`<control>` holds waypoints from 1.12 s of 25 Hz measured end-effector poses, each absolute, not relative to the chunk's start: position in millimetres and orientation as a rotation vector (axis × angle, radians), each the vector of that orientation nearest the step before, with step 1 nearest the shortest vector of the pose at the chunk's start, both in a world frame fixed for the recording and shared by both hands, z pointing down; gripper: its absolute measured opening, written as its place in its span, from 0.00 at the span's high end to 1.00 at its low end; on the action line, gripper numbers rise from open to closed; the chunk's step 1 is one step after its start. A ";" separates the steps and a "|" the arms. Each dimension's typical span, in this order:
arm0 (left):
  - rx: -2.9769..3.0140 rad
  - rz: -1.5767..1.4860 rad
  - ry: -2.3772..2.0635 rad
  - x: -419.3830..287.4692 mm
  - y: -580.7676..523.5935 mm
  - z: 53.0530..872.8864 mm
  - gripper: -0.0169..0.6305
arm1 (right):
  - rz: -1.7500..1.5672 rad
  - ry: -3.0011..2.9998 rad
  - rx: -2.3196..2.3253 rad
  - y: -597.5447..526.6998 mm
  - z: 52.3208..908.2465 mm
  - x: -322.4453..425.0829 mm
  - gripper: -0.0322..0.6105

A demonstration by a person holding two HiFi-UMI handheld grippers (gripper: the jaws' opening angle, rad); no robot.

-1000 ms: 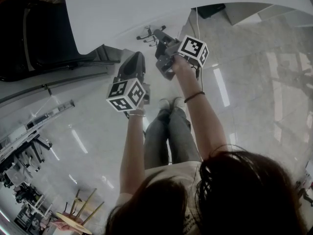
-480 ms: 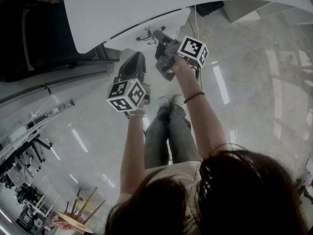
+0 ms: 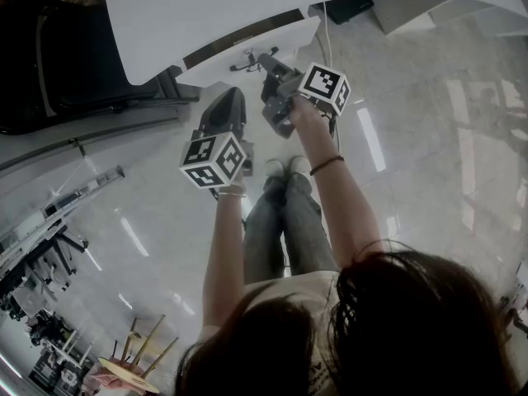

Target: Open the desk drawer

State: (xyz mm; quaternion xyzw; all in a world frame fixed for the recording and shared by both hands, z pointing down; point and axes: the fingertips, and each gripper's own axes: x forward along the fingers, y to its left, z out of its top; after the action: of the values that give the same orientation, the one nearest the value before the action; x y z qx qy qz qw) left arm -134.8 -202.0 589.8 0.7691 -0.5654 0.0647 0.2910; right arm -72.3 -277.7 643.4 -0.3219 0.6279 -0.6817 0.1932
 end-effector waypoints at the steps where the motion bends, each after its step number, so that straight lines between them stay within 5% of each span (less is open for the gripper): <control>1: 2.051 0.173 -1.507 -134.4 -200.5 589.4 0.98 | -1.914 1.760 -0.904 -275.6 643.6 -71.7 0.91; 28: 2.023 0.162 -1.533 -122.0 -162.9 585.1 0.98 | -1.943 1.754 -0.903 -240.8 644.8 -59.3 0.91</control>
State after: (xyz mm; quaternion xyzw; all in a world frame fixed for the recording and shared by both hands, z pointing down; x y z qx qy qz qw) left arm -122.0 -162.9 585.1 0.7601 -0.5759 0.0609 0.2946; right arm -59.3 -240.8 644.8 -0.3204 0.6226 -0.6895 0.1854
